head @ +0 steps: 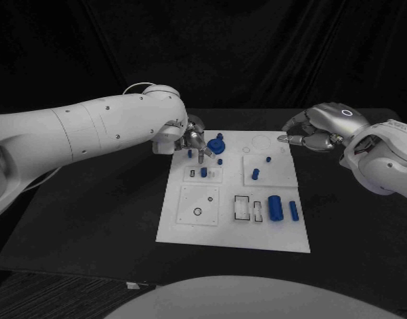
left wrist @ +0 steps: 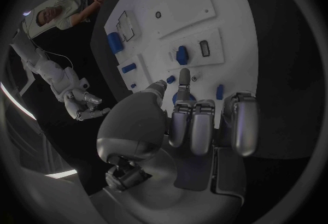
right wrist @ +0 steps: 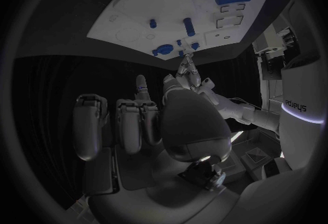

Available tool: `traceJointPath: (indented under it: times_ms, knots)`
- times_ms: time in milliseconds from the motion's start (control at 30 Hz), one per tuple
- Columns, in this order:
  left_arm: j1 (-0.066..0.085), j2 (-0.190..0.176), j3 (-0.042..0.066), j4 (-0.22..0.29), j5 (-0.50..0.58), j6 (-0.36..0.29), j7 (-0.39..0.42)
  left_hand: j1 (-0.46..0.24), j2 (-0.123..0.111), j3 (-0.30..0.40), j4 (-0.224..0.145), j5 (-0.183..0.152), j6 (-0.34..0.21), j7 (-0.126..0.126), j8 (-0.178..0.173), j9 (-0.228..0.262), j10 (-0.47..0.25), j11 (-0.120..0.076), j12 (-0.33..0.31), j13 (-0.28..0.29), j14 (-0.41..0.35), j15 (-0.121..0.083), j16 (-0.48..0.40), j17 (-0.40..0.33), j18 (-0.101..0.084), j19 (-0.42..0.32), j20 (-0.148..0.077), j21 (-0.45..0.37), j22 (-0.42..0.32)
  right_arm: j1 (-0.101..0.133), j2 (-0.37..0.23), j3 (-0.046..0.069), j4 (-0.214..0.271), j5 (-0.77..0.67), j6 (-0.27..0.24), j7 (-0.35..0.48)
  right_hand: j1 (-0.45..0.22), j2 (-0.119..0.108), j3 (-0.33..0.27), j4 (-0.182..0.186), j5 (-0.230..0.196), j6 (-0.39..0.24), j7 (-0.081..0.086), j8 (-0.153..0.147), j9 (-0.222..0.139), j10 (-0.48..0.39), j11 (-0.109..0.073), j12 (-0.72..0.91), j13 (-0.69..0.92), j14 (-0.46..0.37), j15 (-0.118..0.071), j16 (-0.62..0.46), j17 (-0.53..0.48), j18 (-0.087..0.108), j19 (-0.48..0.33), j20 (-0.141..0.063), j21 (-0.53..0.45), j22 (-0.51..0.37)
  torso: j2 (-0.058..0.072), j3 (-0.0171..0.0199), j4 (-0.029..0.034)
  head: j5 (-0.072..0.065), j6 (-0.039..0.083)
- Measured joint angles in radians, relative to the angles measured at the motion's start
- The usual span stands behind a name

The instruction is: Assemble the parts on the task board

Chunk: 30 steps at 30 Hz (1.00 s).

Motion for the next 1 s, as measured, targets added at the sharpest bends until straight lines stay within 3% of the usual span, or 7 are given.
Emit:
traceJointPath:
  times_ms: [167, 500, 633, 767, 1000]
  knots:
    - [-0.006, 0.007, 0.000, -0.004, 0.000, 0.012, -0.016, 0.000, 0.000, 0.000, -0.005, -0.001, 0.014, -0.014, 0.041, 0.050, 0.002, -0.016, 0.000, 0.000, 0.000, -0.011, 0.000, 0.000, 0.000, 0.005, -0.012, 0.004, 0.000, 0.000, 0.000, 0.000, -0.001, 0.000, 0.001, 0.000, 0.000, 0.000, 0.000, 0.000, 0.000, 0.000, 0.000, 0.000, 0.000, 0.000, 0.000, 0.000, 0.000, 0.000, 0.000, 0.000, 0.000, 0.000, 0.000, 0.000, 0.000, 0.000, -0.001, 0.0000, 0.0002, 0.001, 0.000]
    - [-0.021, 0.019, 0.000, -0.019, 0.000, 0.050, -0.058, -0.007, -0.007, 0.000, -0.005, -0.010, 0.010, -0.017, 0.060, 0.088, 0.002, -0.016, 0.000, 0.000, 0.003, -0.014, 0.000, 0.000, 0.000, -0.003, -0.019, -0.003, 0.000, 0.000, 0.000, 0.000, 0.000, 0.000, 0.002, 0.000, 0.000, 0.000, 0.000, 0.000, 0.000, 0.000, 0.000, 0.000, 0.000, 0.000, 0.000, 0.000, 0.000, 0.000, 0.000, 0.000, 0.000, 0.000, 0.000, 0.000, 0.000, 0.000, -0.001, -0.0005, 0.0007, -0.003, 0.000]
    - [-0.024, 0.020, 0.000, -0.024, 0.000, 0.061, -0.071, -0.016, -0.007, -0.005, 0.000, -0.036, -0.011, -0.022, 0.104, 0.163, 0.002, -0.016, 0.000, 0.000, 0.000, -0.018, 0.000, 0.000, 0.000, -0.004, -0.021, -0.011, 0.000, 0.000, -0.002, 0.000, 0.001, 0.000, 0.002, 0.000, 0.000, 0.000, 0.000, 0.000, 0.000, 0.000, 0.000, 0.000, 0.000, 0.000, 0.000, 0.000, 0.000, 0.000, 0.000, 0.000, 0.000, 0.000, 0.000, 0.000, 0.000, 0.000, 0.000, -0.0006, 0.0008, -0.004, 0.000]
    - [-0.026, 0.023, 0.000, -0.026, 0.000, 0.070, -0.081, -0.018, -0.004, -0.009, 0.003, -0.040, -0.027, -0.023, 0.129, 0.212, 0.001, -0.022, 0.000, 0.000, 0.000, -0.018, 0.000, 0.000, 0.000, -0.006, -0.023, -0.017, 0.000, 0.000, -0.004, 0.000, 0.001, 0.000, 0.002, 0.000, 0.000, 0.000, 0.000, 0.000, 0.000, 0.000, 0.000, 0.000, 0.000, 0.000, 0.000, 0.000, 0.000, 0.000, 0.000, 0.000, 0.000, 0.000, 0.000, 0.000, 0.000, 0.001, 0.000, -0.0006, 0.0005, -0.003, 0.000]
    - [-0.028, 0.030, 0.000, -0.030, 0.000, 0.081, -0.089, -0.038, -0.003, -0.019, 0.013, -0.046, -0.045, -0.020, 0.133, 0.246, 0.002, -0.023, 0.000, 0.000, 0.000, -0.018, 0.000, 0.000, 0.000, -0.008, -0.024, -0.024, 0.000, -0.001, -0.004, 0.000, 0.002, 0.000, 0.002, 0.000, 0.000, 0.000, 0.000, 0.000, 0.000, 0.000, 0.000, 0.000, 0.000, 0.000, 0.000, 0.000, 0.000, 0.000, 0.000, 0.000, 0.000, 0.000, 0.000, 0.000, 0.000, 0.001, 0.000, -0.0006, -0.0003, -0.001, 0.000]
